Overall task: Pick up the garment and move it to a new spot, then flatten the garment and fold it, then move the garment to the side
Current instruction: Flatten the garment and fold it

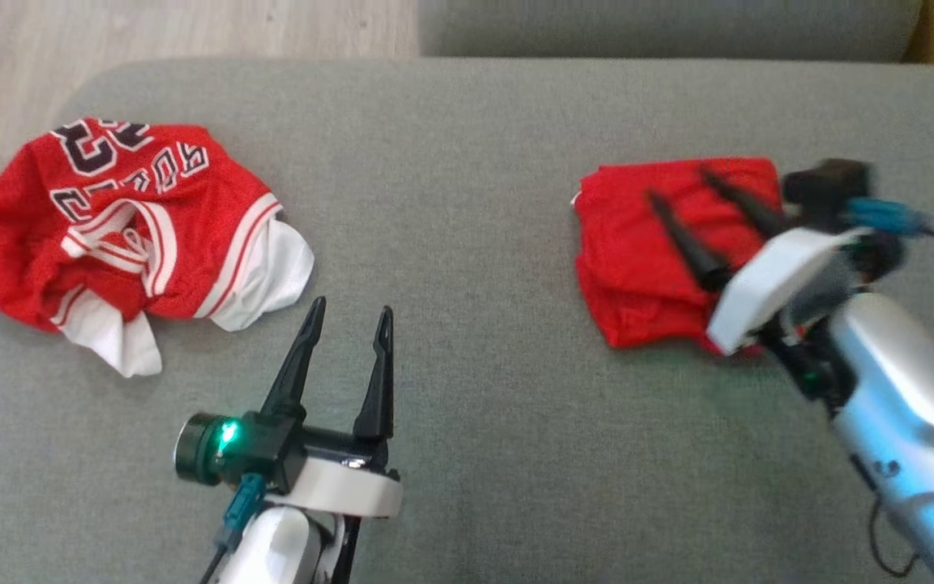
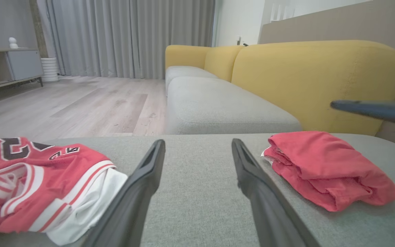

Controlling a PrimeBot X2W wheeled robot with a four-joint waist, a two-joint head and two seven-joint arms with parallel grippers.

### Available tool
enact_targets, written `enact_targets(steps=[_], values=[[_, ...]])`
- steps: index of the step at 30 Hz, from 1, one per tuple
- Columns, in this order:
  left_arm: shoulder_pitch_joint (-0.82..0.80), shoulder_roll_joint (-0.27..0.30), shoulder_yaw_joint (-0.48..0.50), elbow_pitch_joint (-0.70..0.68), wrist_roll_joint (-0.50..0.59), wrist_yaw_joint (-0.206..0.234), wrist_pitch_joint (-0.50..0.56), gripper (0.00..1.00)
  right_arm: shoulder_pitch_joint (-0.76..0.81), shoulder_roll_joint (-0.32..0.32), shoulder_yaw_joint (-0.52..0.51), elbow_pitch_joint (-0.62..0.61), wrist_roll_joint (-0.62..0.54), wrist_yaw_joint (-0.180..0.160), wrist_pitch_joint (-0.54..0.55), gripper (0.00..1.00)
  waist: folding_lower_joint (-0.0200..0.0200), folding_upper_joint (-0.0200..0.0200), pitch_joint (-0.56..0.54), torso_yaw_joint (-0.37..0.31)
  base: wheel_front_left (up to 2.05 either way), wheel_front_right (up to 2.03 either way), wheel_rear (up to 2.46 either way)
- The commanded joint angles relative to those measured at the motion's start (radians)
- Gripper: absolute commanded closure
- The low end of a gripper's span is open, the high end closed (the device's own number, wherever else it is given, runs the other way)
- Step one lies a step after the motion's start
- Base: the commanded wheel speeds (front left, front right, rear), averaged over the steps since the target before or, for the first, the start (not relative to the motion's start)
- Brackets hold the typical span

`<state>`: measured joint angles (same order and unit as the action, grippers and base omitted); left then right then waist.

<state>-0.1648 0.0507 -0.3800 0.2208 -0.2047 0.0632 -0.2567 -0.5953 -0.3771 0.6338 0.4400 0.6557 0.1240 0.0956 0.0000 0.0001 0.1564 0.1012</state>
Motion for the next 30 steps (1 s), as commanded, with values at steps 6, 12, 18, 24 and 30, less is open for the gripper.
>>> enact_targets(steps=[6,12,18,24,30], values=[[0.078,0.000,0.060,-0.041,-0.015,0.025,-0.005,0.00,0.163,-0.003,-0.226,0.000,-0.099,0.007,-0.226,0.00,0.0000,-0.0001,-0.131,-0.004,0.00,0.00,0.00],[0.173,0.000,0.082,-0.054,-0.014,0.043,-0.005,0.00,0.392,0.052,-0.403,-0.008,-0.163,0.007,-0.346,0.00,0.0000,-0.0001,-0.231,-0.007,0.00,0.00,0.00],[0.255,0.000,0.131,-0.044,0.004,0.061,-0.005,0.00,0.601,0.172,-0.510,-0.119,-0.324,0.007,-0.357,0.00,0.0000,-0.0001,-0.297,-0.017,0.00,0.00,0.00],[0.302,0.000,0.157,-0.039,0.034,0.054,-0.005,0.00,0.720,0.234,-0.521,-0.188,-0.444,0.007,-0.357,0.00,0.0000,-0.0001,-0.327,-0.027,0.00,0.00,0.00],[0.335,0.000,0.179,-0.025,0.062,0.046,-0.005,0.00,0.777,0.269,-0.552,-0.225,-0.505,0.007,-0.357,0.00,0.0000,-0.0001,-0.339,-0.032,0.00,0.00,0.00]])
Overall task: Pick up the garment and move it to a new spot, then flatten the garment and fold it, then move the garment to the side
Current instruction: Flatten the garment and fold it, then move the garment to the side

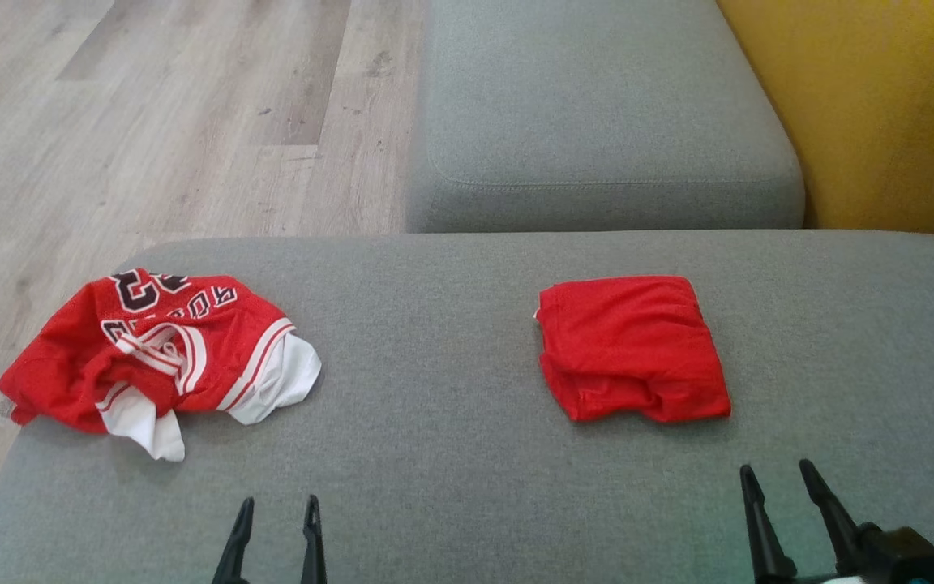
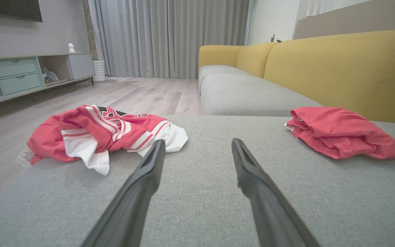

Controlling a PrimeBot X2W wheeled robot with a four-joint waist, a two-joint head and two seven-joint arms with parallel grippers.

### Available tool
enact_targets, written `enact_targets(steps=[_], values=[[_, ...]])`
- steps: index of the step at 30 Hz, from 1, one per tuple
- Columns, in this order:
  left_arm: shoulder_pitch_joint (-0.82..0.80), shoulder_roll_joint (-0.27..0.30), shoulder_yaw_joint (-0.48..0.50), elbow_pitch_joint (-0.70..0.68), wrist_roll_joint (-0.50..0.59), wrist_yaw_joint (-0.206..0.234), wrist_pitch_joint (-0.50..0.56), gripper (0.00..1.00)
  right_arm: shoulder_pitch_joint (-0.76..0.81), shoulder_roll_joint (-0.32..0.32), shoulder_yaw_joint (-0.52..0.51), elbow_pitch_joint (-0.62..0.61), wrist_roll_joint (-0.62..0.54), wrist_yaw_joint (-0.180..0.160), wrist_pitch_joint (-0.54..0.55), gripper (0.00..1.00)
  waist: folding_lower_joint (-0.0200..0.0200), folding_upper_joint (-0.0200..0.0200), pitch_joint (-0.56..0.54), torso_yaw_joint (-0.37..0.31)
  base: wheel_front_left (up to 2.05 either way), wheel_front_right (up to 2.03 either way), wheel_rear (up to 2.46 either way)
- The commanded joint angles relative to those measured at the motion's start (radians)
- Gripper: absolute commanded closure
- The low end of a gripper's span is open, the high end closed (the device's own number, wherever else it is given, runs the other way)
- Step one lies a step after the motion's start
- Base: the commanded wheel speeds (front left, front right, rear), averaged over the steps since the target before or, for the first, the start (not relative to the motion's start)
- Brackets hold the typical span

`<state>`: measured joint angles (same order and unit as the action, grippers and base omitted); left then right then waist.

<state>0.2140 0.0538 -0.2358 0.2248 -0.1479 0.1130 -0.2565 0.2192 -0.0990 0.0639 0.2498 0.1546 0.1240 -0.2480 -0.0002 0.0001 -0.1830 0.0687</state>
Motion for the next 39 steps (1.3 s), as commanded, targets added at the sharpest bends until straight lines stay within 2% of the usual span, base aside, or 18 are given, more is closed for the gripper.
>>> enact_targets(steps=[1,18,24,32,39], values=[[-0.043,-0.004,0.037,-0.028,0.008,-0.004,-0.005,0.00,-0.033,-0.005,0.015,-0.038,-0.008,0.007,-0.014,0.00,0.0002,-0.0001,0.000,0.000,0.00,0.00,0.00],[-0.043,-0.004,0.051,-0.023,0.022,-0.010,-0.005,0.00,-0.021,0.006,0.018,-0.029,-0.023,0.007,-0.014,0.00,0.0002,-0.0001,0.012,0.009,0.00,0.00,0.00],[-0.056,-0.004,0.043,-0.046,0.026,-0.008,-0.005,0.00,-0.058,0.016,-0.009,0.003,0.005,0.007,-0.014,0.00,0.0002,-0.0001,0.052,0.000,0.00,0.00,0.00],[-0.103,-0.004,0.019,-0.092,0.041,-0.013,-0.005,0.00,-0.262,-0.032,0.011,0.142,0.059,0.007,-0.010,0.00,0.0002,-0.0001,0.162,-0.005,0.00,0.00,0.00],[-0.186,-0.004,-0.010,-0.135,0.053,-0.022,-0.005,0.00,-0.577,-0.125,0.038,0.325,0.144,0.007,0.181,0.00,0.0002,-0.0001,0.304,0.010,0.00,0.00,0.00]])
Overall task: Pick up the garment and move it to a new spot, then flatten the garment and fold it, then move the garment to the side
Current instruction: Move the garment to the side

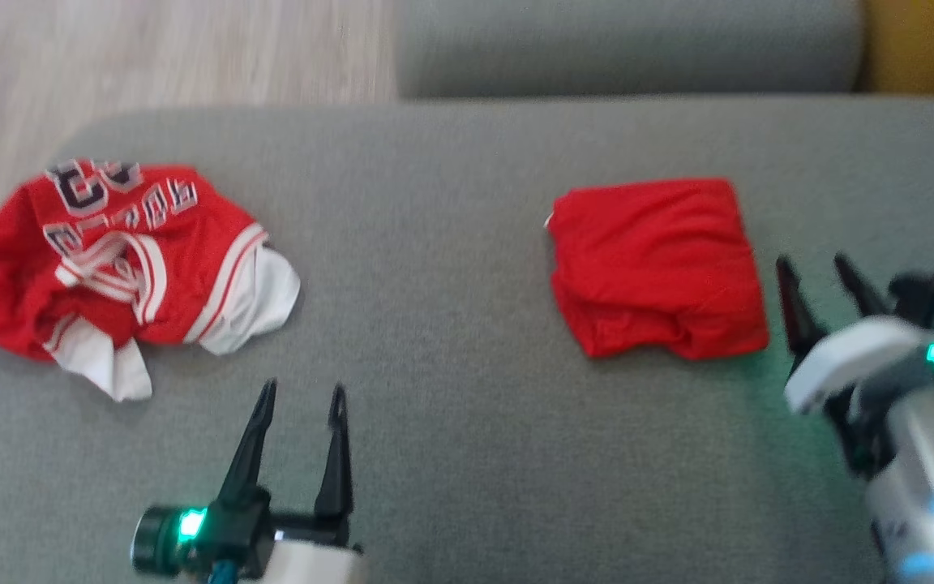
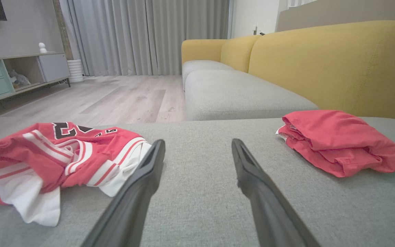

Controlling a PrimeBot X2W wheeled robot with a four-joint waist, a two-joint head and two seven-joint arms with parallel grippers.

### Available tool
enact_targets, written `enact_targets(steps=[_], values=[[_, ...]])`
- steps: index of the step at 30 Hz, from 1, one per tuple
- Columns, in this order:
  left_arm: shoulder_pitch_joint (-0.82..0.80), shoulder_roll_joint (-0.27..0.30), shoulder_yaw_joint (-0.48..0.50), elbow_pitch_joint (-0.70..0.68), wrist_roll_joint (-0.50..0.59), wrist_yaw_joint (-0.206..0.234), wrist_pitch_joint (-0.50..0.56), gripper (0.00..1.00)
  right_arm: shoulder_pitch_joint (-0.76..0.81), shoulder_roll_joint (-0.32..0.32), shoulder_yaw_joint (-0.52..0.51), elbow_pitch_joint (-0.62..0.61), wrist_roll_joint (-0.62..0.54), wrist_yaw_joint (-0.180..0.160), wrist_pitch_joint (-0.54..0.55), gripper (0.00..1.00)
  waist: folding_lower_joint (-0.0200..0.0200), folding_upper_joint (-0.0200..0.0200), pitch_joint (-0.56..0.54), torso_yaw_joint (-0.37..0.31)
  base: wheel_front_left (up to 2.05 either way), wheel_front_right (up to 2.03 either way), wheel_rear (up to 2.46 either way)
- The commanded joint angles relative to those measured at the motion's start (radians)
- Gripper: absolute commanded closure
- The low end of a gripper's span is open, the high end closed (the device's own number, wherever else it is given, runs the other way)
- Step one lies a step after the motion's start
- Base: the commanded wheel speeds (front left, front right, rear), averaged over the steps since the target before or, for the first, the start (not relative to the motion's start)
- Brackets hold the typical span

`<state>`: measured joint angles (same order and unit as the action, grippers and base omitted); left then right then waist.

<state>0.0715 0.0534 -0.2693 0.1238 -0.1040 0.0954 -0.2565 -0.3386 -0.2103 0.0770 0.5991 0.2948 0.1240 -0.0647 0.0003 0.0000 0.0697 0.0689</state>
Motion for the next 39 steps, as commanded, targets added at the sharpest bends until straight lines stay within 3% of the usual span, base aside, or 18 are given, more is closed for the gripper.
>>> enact_targets(steps=[1,8,9,10,11,16,22,29,35,36,37,38,39], values=[[-0.056,-0.003,0.018,-0.035,0.009,-0.006,-0.005,0.00,-0.053,-0.022,0.027,0.007,0.022,0.007,0.022,0.00,-0.0003,0.0000,0.065,0.014,0.00,0.00,0.00],[-0.105,-0.003,-0.011,-0.003,-0.010,-0.007,-0.005,0.00,-0.164,-0.031,0.103,0.202,0.125,0.007,0.087,0.00,-0.0003,0.0000,0.110,0.039,0.00,0.00,0.00],[-0.109,-0.003,-0.013,-0.001,-0.013,-0.005,-0.005,0.00,-0.168,-0.028,0.120,0.221,0.139,0.007,0.087,0.06,-0.0003,0.0000,0.113,0.041,0.00,0.00,0.00],[-0.111,-0.003,-0.015,0.002,-0.015,-0.002,-0.005,0.00,-0.172,-0.027,0.136,0.235,0.150,0.007,0.081,0.83,-0.0003,0.0000,0.115,0.041,0.00,0.00,0.00],[-0.112,-0.003,-0.016,0.004,-0.016,0.001,-0.005,0.00,-0.176,-0.027,0.150,0.246,0.163,0.007,0.072,1.00,-0.0003,0.0000,0.117,0.040,0.00,0.00,0.00],[-0.114,-0.003,-0.004,0.010,-0.020,0.008,-0.005,0.00,-0.212,-0.051,0.212,0.253,0.239,0.007,0.033,1.00,-0.0003,0.0000,0.138,0.002,0.00,0.00,0.00],[-0.140,-0.003,0.017,-0.009,-0.016,0.003,-0.005,0.00,-0.277,-0.177,0.250,0.244,0.264,0.007,0.028,1.00,-0.0003,0.0000,0.213,-0.092,0.00,0.00,0.00],[-0.216,-0.003,0.028,-0.018,0.006,-0.028,-0.005,0.00,-0.347,-0.355,0.187,0.287,0.260,0.007,0.039,1.00,-0.0003,0.0000,0.338,-0.186,0.00,0.00,0.00],[-0.287,-0.003,0.039,-0.009,0.021,-0.053,-0.005,0.00,-0.378,-0.479,0.075,0.353,0.254,0.007,-0.004,1.00,-0.0003,0.0000,0.413,-0.212,0.00,0.00,0.00],[-0.298,-0.003,0.040,-0.006,0.023,-0.057,-0.005,0.00,-0.386,-0.494,0.049,0.372,0.246,0.007,-0.027,0.61,-0.0003,0.0000,0.419,-0.212,0.00,0.00,0.00],[-0.298,-0.003,0.040,-0.006,0.023,-0.057,-0.005,0.00,-0.386,-0.494,0.049,0.372,0.246,0.007,-0.027,0.61,-0.0003,0.0000,0.419,-0.212,0.00,0.00,0.00],[-0.306,-0.003,0.039,-0.002,0.023,-0.060,-0.005,0.00,-0.394,-0.502,0.027,0.390,0.232,0.007,-0.055,0.00,-0.0003,0.0000,0.421,-0.211,0.00,0.00,0.00],[-0.313,-0.003,0.038,0.003,0.023,-0.064,-0.005,0.00,-0.401,-0.496,0.013,0.396,0.227,0.007,-0.080,0.00,-0.0003,0.0000,0.417,-0.207,0.00,0.00,0.00]])
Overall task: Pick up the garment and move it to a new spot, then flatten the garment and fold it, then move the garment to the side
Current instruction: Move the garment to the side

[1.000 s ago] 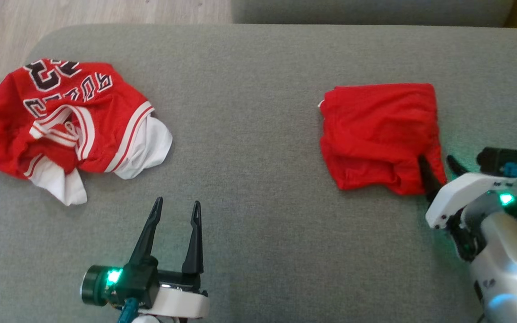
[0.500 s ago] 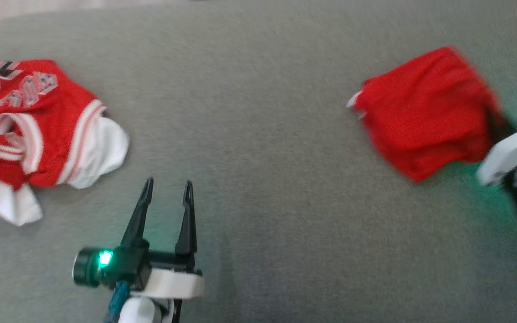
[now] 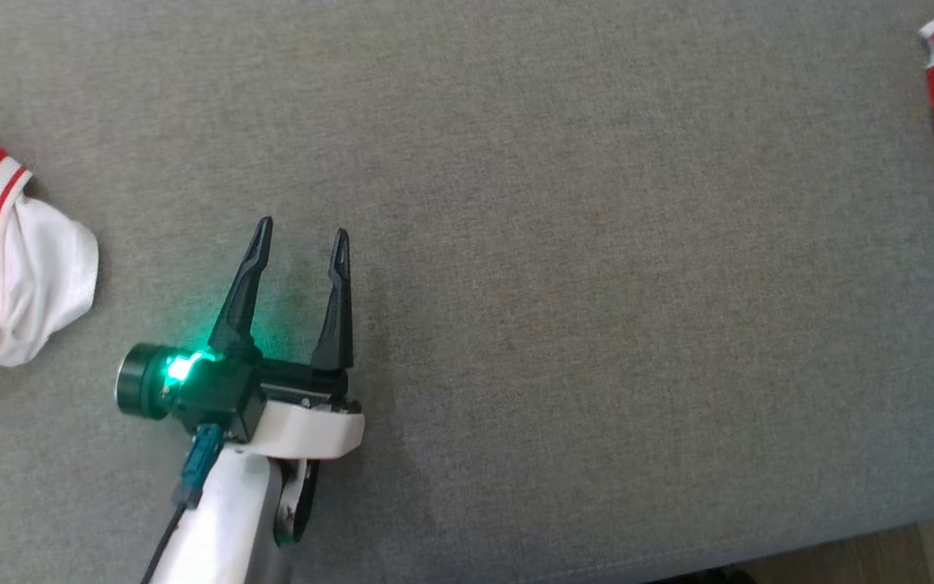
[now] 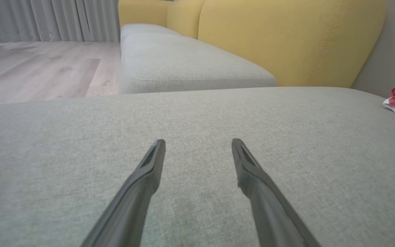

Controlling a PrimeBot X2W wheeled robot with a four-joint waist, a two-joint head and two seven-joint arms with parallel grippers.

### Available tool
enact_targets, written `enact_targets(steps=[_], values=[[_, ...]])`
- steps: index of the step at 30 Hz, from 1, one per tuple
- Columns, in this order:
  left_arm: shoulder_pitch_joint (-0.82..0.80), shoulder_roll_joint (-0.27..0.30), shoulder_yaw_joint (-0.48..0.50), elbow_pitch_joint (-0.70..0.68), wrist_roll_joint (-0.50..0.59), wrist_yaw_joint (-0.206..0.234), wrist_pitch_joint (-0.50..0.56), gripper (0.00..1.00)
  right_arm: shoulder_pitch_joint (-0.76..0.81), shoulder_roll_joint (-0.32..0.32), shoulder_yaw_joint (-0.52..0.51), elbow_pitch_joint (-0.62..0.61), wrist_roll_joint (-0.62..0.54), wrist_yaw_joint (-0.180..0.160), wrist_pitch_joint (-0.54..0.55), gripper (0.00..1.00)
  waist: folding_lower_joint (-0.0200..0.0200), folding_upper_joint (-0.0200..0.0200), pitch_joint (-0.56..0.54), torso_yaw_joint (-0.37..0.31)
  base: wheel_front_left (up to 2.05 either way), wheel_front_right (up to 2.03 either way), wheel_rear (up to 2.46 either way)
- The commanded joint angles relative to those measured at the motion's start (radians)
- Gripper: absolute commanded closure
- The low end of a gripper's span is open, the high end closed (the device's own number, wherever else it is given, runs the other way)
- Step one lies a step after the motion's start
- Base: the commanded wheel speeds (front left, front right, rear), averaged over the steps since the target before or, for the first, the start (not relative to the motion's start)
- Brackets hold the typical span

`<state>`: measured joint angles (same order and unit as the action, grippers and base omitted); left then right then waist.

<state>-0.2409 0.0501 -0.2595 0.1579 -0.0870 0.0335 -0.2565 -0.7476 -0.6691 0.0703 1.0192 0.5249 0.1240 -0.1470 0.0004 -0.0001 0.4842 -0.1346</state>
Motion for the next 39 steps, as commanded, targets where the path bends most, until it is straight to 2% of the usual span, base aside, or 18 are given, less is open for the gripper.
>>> enact_targets(steps=[1,4,6,12,19,27,32,39], values=[[-0.005,0.000,0.027,-0.026,0.005,-0.005,-0.005,0.00,0.002,-0.032,0.008,-0.019,-0.012,0.007,-0.025,0.00,-0.0004,0.0001,-0.003,0.000,0.00,0.00,0.00],[-0.003,0.000,0.023,-0.014,-0.002,-0.003,-0.005,0.00,-0.006,-0.024,0.002,-0.029,-0.096,0.007,-0.092,0.00,-0.0004,0.0001,-0.045,0.015,0.00,0.00,0.00],[0.013,0.000,0.016,-0.005,-0.010,0.000,-0.005,0.00,0.003,0.012,-0.004,-0.050,-0.145,0.007,-0.108,0.00,-0.0004,0.0001,-0.092,0.029,0.00,0.00,0.00],[0.096,0.000,-0.012,0.041,-0.049,0.023,-0.005,0.00,0.156,0.207,0.056,-0.214,-0.241,0.007,-0.114,0.00,-0.0004,0.0001,-0.285,0.082,0.00,0.00,0.00],[0.186,0.000,-0.036,0.089,-0.088,0.049,-0.005,0.00,0.426,0.372,0.138,-0.419,-0.243,0.007,-0.115,0.00,-0.0004,0.0001,-0.486,0.155,0.00,0.00,0.00],[0.223,0.000,0.022,0.130,-0.058,0.060,-0.005,0.00,0.693,0.548,0.018,-0.698,-0.396,0.007,-0.115,0.00,-0.0004,0.0001,-0.598,0.183,0.00,0.00,0.00],[0.249,0.000,0.044,0.139,-0.070,0.078,-0.005,0.00,0.829,0.596,-0.015,-0.807,-0.444,0.007,-0.115,0.00,-0.0004,0.0001,-0.631,0.180,0.00,0.00,0.00],[0.281,0.000,0.048,0.134,-0.069,0.090,-0.005,0.00,0.877,0.614,-0.034,-0.813,-0.438,0.007,-0.115,0.00,-0.0004,0.0001,-0.642,0.171,0.00,0.00,0.00]])
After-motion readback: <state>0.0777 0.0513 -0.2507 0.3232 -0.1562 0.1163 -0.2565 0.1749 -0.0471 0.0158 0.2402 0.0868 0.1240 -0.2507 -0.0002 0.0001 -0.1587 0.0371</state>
